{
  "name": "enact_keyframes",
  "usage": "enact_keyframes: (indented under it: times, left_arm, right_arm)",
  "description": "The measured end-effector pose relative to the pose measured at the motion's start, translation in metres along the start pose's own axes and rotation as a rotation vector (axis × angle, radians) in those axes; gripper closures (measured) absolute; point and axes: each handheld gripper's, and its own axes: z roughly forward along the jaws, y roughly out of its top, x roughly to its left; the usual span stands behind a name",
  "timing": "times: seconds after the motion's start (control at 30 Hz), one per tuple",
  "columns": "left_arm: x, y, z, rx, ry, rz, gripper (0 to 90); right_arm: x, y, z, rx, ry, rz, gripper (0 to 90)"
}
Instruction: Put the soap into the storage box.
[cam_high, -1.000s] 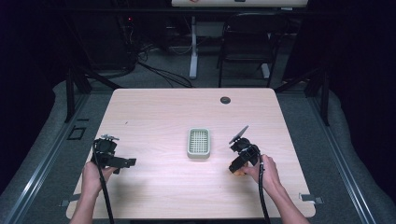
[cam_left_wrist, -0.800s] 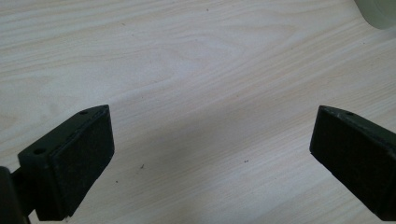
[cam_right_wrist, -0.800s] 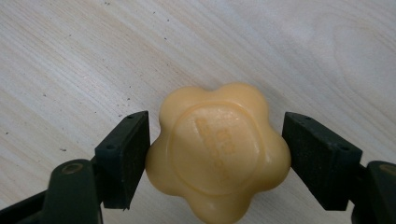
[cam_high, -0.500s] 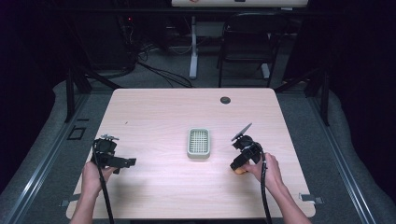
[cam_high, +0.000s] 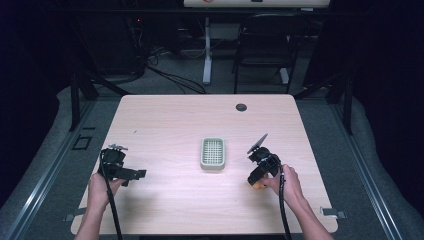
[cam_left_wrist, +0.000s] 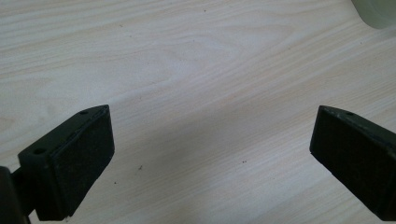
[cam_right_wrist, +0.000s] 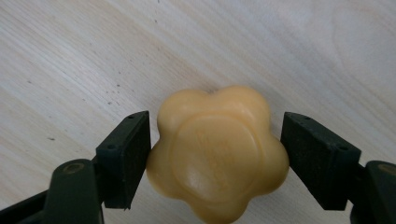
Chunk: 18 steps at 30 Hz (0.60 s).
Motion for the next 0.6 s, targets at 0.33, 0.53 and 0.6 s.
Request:
enact_keyframes:
  times: [0.33,0.53,0.6]
  left_arm:
    - [0.0001,0.0,0.0005,0.002,-0.003,0.001,0.0]
    - [-0.0003,-0.0001,0.0009,0.006,-0.002,0.004,0.0]
    - [-0.0005,0.0001,0.0012,0.013,-0.007,0.007,0.0]
  right_arm:
    - [0.0005,0.0004,0.0018,-0.004,-0.009,0.003,26.6]
    - [0.0009,0.0012,0.0019,0.004,-0.025,-0.004,27.6]
    - [0.001,0.0005,0.0043,-0.014,-0.017,0.013,27.7]
